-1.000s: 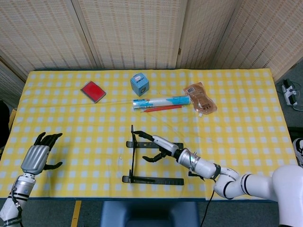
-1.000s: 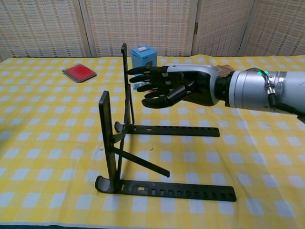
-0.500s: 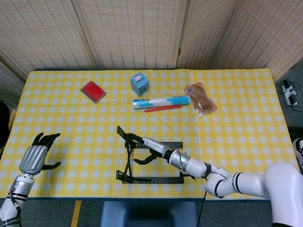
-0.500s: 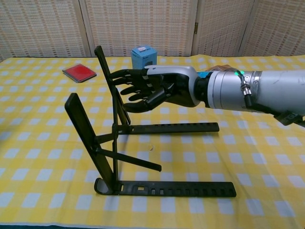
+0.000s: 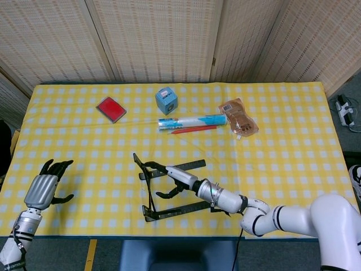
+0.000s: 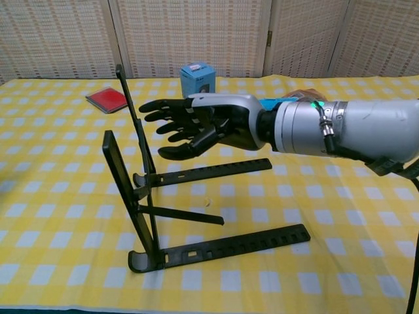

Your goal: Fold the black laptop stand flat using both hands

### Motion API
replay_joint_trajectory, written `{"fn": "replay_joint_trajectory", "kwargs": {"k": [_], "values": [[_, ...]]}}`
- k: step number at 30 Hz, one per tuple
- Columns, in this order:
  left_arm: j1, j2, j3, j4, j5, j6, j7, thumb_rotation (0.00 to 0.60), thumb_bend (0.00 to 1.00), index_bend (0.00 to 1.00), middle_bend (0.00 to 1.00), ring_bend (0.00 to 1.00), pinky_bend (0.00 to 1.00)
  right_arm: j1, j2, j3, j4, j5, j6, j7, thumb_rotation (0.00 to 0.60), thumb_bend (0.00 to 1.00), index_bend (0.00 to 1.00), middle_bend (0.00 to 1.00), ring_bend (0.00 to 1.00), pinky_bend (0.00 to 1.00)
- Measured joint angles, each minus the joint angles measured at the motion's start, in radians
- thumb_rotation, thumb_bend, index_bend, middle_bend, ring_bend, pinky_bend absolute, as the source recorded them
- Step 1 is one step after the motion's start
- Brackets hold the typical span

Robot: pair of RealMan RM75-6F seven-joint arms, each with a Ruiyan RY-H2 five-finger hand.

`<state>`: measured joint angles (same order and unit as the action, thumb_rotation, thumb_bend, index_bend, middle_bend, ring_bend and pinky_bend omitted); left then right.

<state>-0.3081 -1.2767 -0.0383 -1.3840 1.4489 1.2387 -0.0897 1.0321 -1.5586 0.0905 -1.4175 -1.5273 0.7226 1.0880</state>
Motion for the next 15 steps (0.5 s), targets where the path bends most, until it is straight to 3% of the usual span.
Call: {"fn": "replay_joint_trajectory", "kwargs": {"k": [8,15], "values": [[0.000,-0.005,0.000,0.007,0.000,-0.001,-0.008,0.600,0.19,0.14,0.19,0.18,0.07,-0.053,0.064,-0.045,-0.031,-0.018,0.047,-0.003,0.600,0.43,0.00,0.00,0.02,0.00],[0.004,-0.003,0.002,0.012,0.004,0.004,-0.018,0.600,0.19,0.14,0.19,0.18,0.07,-0.100,0.158,-0.120,-0.105,-0.071,0.084,-0.076,0.600,0.43,0.00,0.03,0.07,0.00]]}}
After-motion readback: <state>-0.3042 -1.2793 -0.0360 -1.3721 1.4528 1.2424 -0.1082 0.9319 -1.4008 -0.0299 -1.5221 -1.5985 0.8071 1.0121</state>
